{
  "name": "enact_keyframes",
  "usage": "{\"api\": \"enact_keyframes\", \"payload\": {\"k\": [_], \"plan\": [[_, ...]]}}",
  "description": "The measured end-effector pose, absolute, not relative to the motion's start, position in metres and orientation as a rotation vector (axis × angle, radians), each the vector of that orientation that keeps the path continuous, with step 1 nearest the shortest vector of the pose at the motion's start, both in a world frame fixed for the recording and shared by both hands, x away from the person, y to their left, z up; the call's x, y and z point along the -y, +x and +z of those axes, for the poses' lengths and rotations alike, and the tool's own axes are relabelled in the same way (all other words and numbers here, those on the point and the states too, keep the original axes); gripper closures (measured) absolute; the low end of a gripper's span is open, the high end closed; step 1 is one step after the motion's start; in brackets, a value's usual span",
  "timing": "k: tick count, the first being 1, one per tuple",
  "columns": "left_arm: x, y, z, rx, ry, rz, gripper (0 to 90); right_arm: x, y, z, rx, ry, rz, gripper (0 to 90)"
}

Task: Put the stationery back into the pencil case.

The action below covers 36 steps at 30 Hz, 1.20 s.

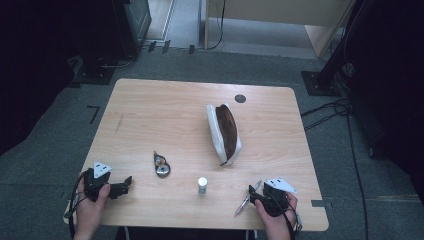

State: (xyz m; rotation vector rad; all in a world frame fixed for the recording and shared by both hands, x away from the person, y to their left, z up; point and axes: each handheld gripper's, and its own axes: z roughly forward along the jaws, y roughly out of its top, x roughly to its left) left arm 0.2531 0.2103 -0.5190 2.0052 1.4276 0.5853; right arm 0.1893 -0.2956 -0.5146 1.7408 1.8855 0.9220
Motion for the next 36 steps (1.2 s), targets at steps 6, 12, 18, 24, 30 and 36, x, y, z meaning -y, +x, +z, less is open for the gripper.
{"api": "enact_keyframes", "payload": {"k": [6,12,18,24,30,36], "plan": [[-0.210,0.253,-0.519,-1.427,2.006,0.585,2.6,0.290,0.191,-0.513,-1.878,1.754,0.899,50.2],[-0.210,0.253,-0.519,-1.427,2.005,0.585,2.6,0.283,0.195,-0.512,-1.883,1.750,0.879,58.4],[-0.210,0.253,-0.519,-1.427,2.005,0.585,2.6,0.279,0.203,-0.511,-1.911,1.735,0.865,66.3],[-0.210,0.253,-0.519,-1.428,2.005,0.585,2.6,0.279,0.212,-0.510,-1.953,1.703,0.841,77.1],[-0.211,0.253,-0.519,-1.426,2.009,0.585,2.6,0.280,0.219,-0.508,-1.988,1.670,0.811,79.9],[-0.210,0.253,-0.519,-1.427,2.005,0.585,2.6,0.281,0.226,-0.507,-2.000,1.641,0.823,80.5]]}}
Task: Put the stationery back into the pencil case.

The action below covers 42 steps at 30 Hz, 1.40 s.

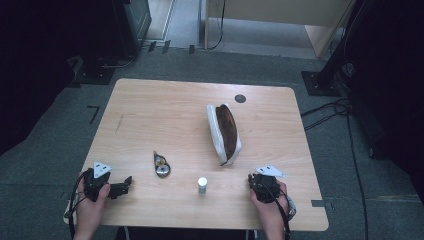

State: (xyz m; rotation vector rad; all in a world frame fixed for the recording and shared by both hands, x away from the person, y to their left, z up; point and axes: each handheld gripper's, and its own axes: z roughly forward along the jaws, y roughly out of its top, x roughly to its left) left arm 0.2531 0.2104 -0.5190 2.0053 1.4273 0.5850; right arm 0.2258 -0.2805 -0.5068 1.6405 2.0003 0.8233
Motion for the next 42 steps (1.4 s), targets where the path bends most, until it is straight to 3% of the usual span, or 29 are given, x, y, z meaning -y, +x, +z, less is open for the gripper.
{"api": "enact_keyframes", "payload": {"k": [18,27,42], "plan": [[-0.211,0.253,-0.519,-1.426,2.009,0.584,2.6,0.276,0.239,-0.508,-2.054,1.619,0.837,79.8],[-0.211,0.253,-0.519,-1.426,2.009,0.584,2.6,0.279,0.238,-0.507,-2.072,1.609,0.862,71.7],[-0.210,0.253,-0.519,-1.427,2.005,0.585,2.6,0.275,0.225,-0.502,-2.094,1.595,0.757,75.0]]}}
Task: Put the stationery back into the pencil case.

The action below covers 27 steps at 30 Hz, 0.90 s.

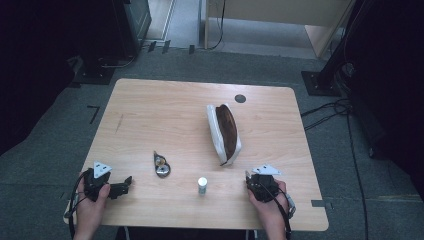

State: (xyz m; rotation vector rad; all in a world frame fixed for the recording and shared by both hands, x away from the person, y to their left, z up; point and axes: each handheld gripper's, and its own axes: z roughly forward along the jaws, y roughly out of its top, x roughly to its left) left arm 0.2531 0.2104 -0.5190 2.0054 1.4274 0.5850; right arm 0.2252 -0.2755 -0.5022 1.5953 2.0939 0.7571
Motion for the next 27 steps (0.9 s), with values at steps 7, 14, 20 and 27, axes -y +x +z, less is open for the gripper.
{"api": "enact_keyframes", "payload": {"k": [7,14,20,27], "plan": [[-0.211,0.253,-0.519,-1.426,2.010,0.585,2.6,0.278,0.223,-0.504,-2.112,1.596,0.759,79.5],[-0.210,0.253,-0.519,-1.428,2.005,0.585,2.6,0.282,0.225,-0.504,-2.110,1.606,0.788,81.1],[-0.211,0.253,-0.519,-1.426,2.010,0.585,2.6,0.280,0.224,-0.497,-2.068,1.594,0.867,81.2],[-0.210,0.253,-0.519,-1.427,2.006,0.585,2.6,0.279,0.226,-0.480,-2.014,1.547,0.949,81.3]]}}
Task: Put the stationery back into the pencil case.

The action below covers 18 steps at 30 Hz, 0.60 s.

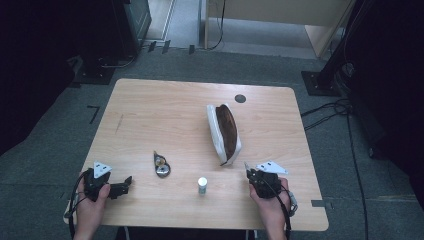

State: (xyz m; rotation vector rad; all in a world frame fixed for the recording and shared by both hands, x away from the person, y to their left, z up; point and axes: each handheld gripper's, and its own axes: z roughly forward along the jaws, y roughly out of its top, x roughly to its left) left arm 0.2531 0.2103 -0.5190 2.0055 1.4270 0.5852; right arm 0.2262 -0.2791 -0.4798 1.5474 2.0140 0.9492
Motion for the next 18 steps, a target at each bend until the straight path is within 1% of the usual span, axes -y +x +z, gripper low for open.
{"api": "enact_keyframes", "payload": {"k": [18], "plan": [[-0.210,0.253,-0.519,-1.422,2.012,0.584,2.7,0.271,0.231,-0.443,-1.949,1.466,1.092,81.3]]}}
